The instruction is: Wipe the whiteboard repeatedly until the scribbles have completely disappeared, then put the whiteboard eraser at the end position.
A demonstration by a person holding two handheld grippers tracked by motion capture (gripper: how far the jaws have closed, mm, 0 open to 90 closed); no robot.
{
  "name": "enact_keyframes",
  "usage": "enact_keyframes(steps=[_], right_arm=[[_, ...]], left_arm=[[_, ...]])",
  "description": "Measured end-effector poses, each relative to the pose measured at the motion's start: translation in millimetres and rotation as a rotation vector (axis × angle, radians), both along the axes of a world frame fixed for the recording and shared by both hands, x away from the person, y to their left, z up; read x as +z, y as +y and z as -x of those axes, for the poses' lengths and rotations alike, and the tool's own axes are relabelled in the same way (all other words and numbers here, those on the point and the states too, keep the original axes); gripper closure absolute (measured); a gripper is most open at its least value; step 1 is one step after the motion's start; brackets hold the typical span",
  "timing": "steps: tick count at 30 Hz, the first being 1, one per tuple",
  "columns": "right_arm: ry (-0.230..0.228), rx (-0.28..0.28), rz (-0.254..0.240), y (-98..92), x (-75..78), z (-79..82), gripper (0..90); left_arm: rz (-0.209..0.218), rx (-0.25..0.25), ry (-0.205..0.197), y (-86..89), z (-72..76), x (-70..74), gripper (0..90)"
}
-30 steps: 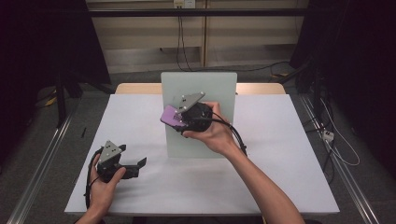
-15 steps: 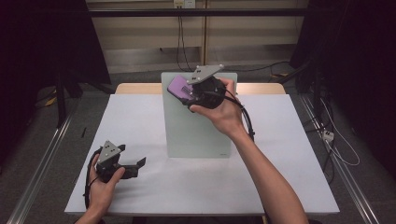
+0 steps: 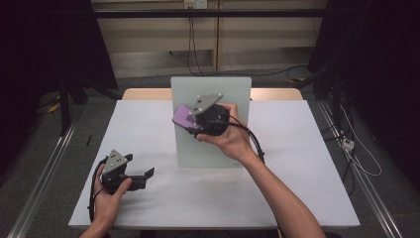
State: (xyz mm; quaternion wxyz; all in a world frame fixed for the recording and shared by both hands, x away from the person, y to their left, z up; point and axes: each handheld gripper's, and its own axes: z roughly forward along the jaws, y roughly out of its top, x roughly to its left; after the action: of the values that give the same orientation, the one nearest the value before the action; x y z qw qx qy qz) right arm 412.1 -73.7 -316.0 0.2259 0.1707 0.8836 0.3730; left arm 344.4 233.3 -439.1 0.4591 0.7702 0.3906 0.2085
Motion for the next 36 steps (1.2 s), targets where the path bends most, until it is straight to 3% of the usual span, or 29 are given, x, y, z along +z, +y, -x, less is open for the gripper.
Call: enact_keyframes(steps=[4, 10, 16, 22, 28, 36], right_arm=[[0.05, 0.03, 0.02, -2.4, -23.7, 7.3, 41.8], [0.104, 0.066, 0.018, -5.0, -46.3, 15.7, 41.8], [0.102, 0.075, -0.054, -14.7, -40.3, 22.6, 41.8], [0.144, 0.069, -0.078, -29.3, -42.5, 27.9, 41.9], [0.167, 0.071, -0.074, -36.5, -45.0, 32.7, 41.8], [0.203, 0.071, -0.066, -46.3, -54.9, 39.8, 41.8]], left_arm=[[-0.005, 0.001, 0.005, -1.5, -0.7, -0.9, 5.8], [-0.011, -0.001, -0.001, -3.6, 0.3, 0.2, 5.8], [-0.016, -0.008, 0.002, -4.0, -0.1, 0.0, 5.8], [-0.009, -0.004, 0.006, -2.9, 0.0, -1.3, 5.8], [0.006, 0.002, 0.006, 1.2, 1.2, -0.2, 5.8], [-0.008, 0.0, -0.007, -1.6, 2.4, 1.6, 5.8]])
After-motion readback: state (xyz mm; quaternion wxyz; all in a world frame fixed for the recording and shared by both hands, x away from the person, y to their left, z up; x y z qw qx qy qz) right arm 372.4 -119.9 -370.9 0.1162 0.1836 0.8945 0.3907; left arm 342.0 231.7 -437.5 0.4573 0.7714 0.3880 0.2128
